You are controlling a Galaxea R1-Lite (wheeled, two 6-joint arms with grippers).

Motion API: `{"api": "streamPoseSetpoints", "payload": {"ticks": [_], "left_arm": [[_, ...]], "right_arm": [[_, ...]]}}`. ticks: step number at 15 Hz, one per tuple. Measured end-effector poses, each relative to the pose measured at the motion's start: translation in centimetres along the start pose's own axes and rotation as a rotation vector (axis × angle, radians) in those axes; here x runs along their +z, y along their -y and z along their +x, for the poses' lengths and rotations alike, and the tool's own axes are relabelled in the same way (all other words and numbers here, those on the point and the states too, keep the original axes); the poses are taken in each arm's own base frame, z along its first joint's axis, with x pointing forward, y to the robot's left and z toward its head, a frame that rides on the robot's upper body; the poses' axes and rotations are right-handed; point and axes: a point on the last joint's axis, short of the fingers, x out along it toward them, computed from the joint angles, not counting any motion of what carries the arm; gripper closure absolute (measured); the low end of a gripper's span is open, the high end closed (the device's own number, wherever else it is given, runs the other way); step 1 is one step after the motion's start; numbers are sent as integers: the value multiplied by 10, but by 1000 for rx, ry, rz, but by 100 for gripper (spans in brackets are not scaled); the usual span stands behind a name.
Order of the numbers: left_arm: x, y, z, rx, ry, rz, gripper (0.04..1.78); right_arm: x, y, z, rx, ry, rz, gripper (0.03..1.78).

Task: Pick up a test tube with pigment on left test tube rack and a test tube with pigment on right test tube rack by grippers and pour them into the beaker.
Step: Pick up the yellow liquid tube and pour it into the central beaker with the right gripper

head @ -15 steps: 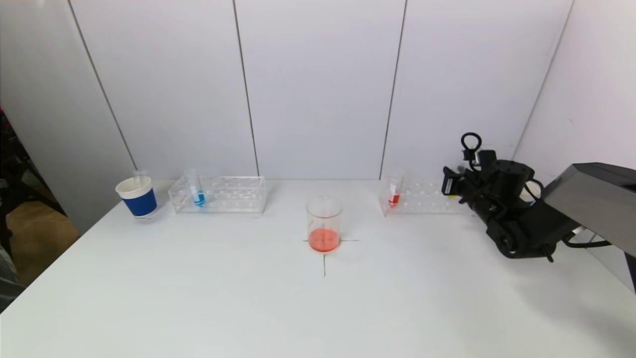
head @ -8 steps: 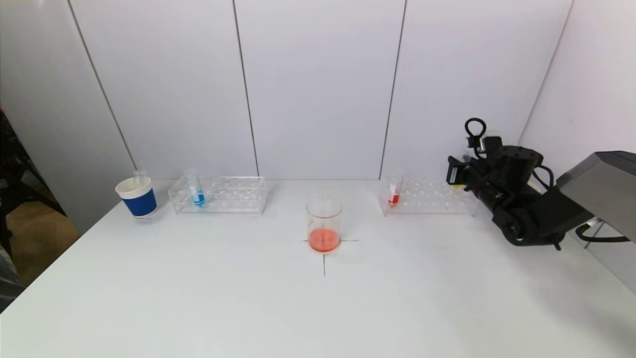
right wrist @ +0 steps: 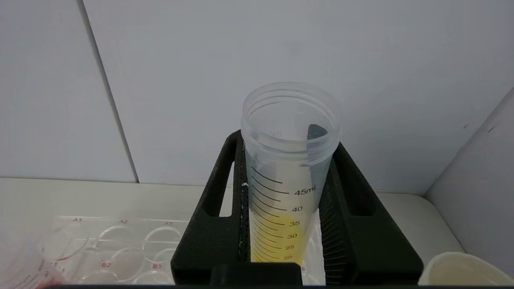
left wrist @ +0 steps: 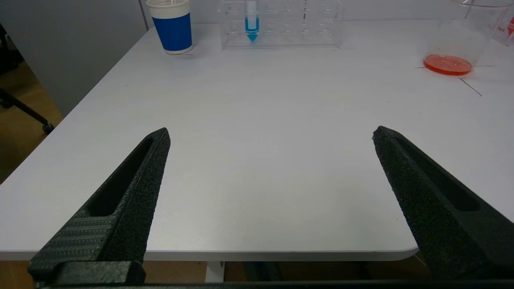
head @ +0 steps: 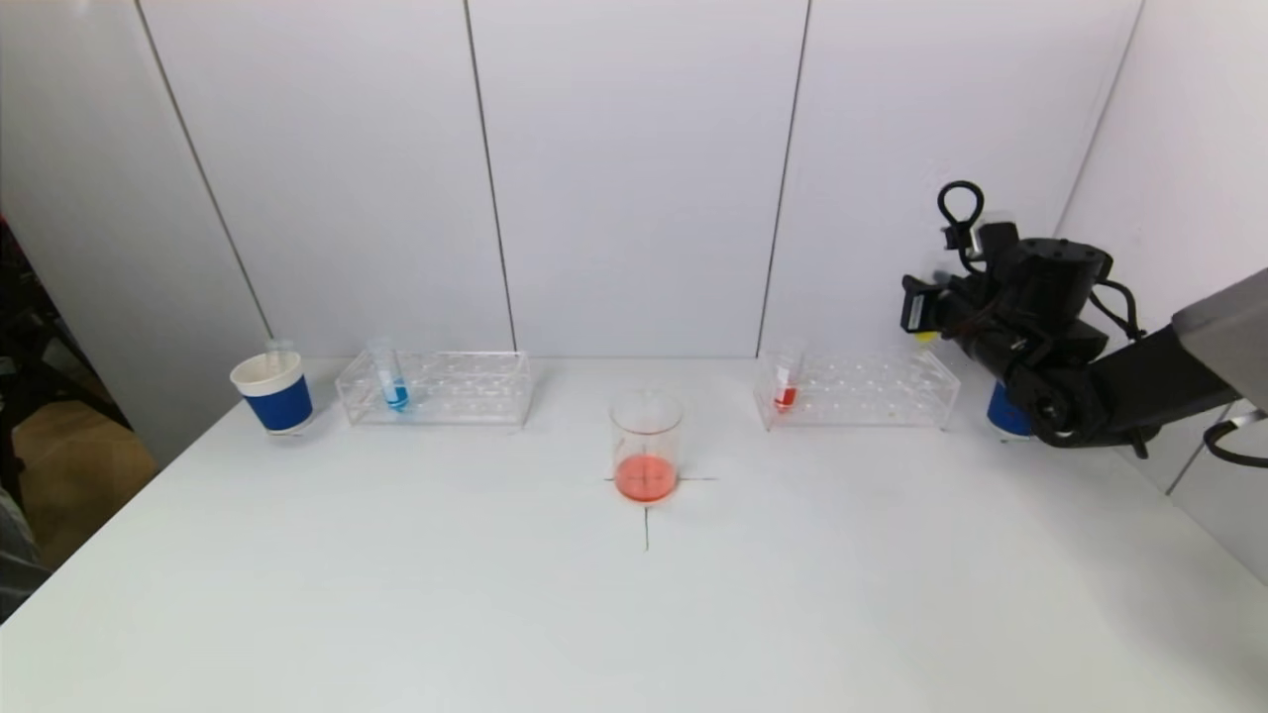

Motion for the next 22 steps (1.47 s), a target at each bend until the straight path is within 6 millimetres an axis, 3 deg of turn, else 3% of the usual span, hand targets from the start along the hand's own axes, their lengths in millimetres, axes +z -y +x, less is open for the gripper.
{"api": "streamPoseSetpoints", "payload": {"ticks": [9, 15, 22], "left_arm": [[0, 0, 0, 0, 0, 0, 6], [0, 0, 0, 0, 0, 0, 6], [0, 0, 0, 0, 0, 0, 6]], "right_arm": [[91, -10, -2, 123, 20, -47, 127], [132, -48, -20, 395, 52, -95, 127], [160, -98, -32, 645, 199, -266, 127]]}}
